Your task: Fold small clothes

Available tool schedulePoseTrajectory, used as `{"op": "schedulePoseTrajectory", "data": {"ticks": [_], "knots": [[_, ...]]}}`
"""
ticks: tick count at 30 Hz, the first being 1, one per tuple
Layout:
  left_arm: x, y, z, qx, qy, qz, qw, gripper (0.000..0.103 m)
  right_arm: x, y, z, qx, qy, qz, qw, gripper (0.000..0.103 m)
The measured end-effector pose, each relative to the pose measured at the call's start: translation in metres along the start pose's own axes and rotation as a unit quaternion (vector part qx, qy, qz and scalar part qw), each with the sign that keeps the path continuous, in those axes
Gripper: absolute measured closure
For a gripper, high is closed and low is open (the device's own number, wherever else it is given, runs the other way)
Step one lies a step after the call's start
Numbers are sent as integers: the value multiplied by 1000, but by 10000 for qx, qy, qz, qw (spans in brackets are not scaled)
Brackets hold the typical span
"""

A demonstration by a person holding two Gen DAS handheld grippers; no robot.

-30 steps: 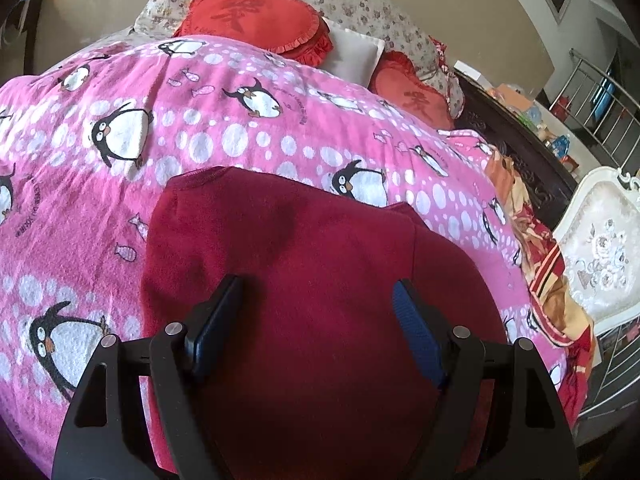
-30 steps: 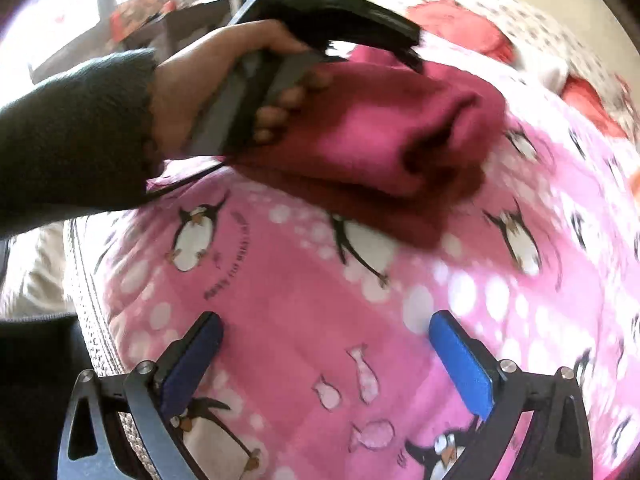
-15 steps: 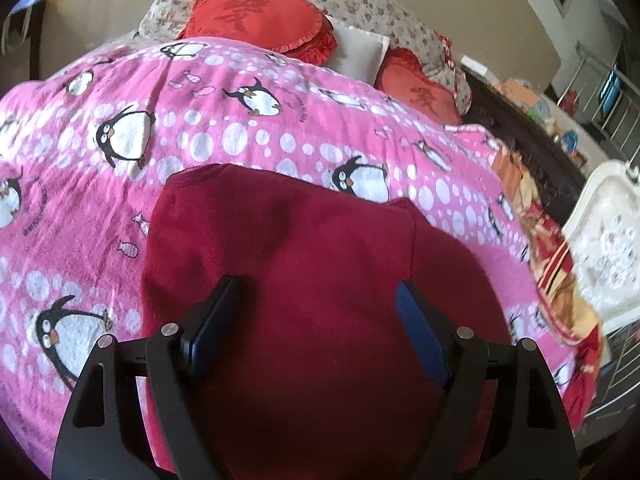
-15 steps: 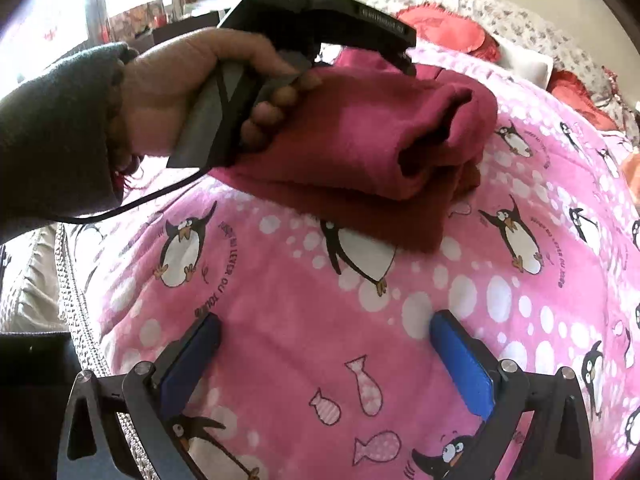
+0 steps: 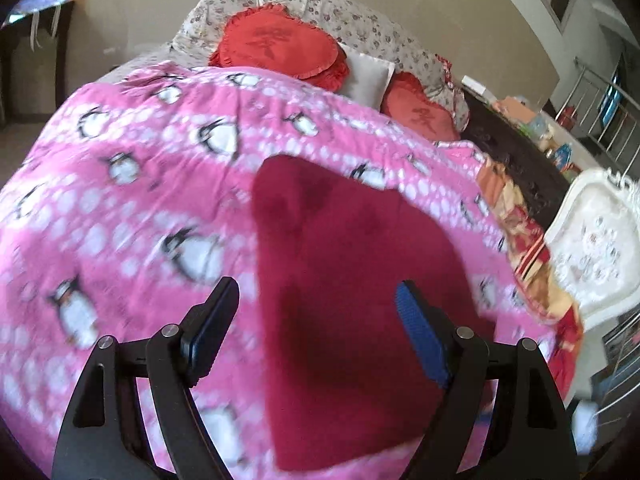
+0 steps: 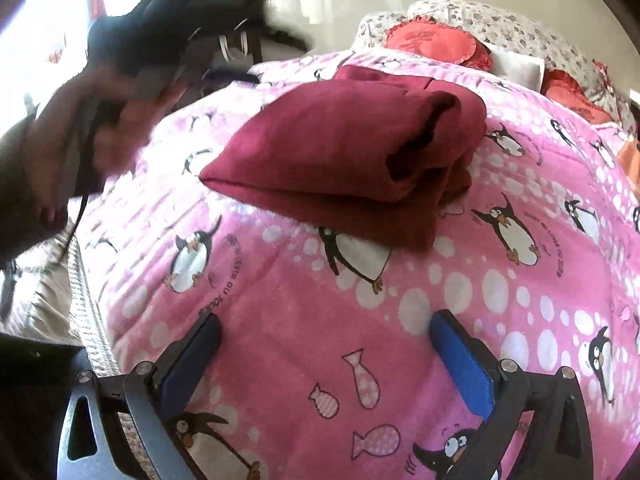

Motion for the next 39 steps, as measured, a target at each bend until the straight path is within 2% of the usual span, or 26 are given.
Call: {"op": "schedulePoseTrajectory", "data": {"ticks": [1, 3, 5, 6, 7, 9, 10, 12, 14, 19, 21, 22, 23, 25, 29, 31, 34, 37, 39], "knots": [[-2, -2, 8, 59, -21, -85, 9999, 22, -2, 3, -1, 96, 36, -87, 9999, 0], [1, -8, 23, 166, -89, -247, 9995, 22, -11, 14, -5, 455, 152, -224, 9986, 7], [9, -14, 37, 160, -224, -384, 9989, 22, -26, 34, -12, 1042, 346, -64, 9939, 8], [11, -16, 42, 95, -246, -353, 9990, 22, -33, 42, -15, 1274, 452, 91, 9908, 8], [13, -18, 43, 18, -216, -290, 9993, 22, -43, 54, -17, 1577, 568, 418, 9850, 8], [16, -20, 43, -151, -134, -210, 9996, 19, -52, 68, -21, 1695, 635, 939, 9790, 8], [18, -20, 43, -179, -124, -210, 9995, 17, -56, 77, -23, 1725, 581, 1346, 9741, 8], [24, -22, 45, -271, -72, -234, 9993, 9, -56, 85, -28, 1720, 523, 1594, 9707, 7], [25, -24, 49, -375, 0, -193, 9991, 6, -55, 97, -34, 1829, 520, 1755, 9659, 7], [23, -24, 52, -382, 29, -138, 9992, 6, -31, 108, -41, 1955, 350, 1746, 9644, 7], [19, -21, 52, -322, -74, -289, 9990, 6, -6, 114, -35, 1969, 4, 1679, 9659, 6], [15, -18, 53, -289, -140, -433, 9985, 6, 1, 116, -33, 1903, -145, 1779, 9654, 6], [9, -12, 55, -183, -217, -631, 9976, 6, -2, 110, -37, 1777, -127, 1872, 9660, 7], [-2, 2, 61, 106, -307, -1010, 9944, 6, -10, 102, -41, 1787, -83, 1760, 9680, 7], [-24, 28, 78, 575, -247, -1286, 9897, 6, -40, 80, -41, 1902, -13, 1829, 9646, 7], [-27, 35, 86, 719, -447, -1446, 9859, 2, -57, 68, -41, 1945, 48, 1856, 9632, 7], [-25, 40, 95, 680, -762, -1546, 9827, 1, -83, 48, -43, 1966, 184, 1822, 9632, 7], [-34, 46, 94, 541, -778, -1507, 9840, 1, -104, 32, -45, 1872, 284, 1859, 9642, 7], [-42, 51, 91, 568, -800, -1701, 9805, 1, -115, 23, -46, 1783, 368, 1797, 9667, 7]]}}
Point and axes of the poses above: each gripper's, at about its wrist camera, not at the fingertips, and x roughly the way its jaws point, y to its right, z to its underside, the point moved 4 cm from there along x, roughly the way its jaws point, and after that the axes turned 2 degrees about x, right-handed, at the moved point
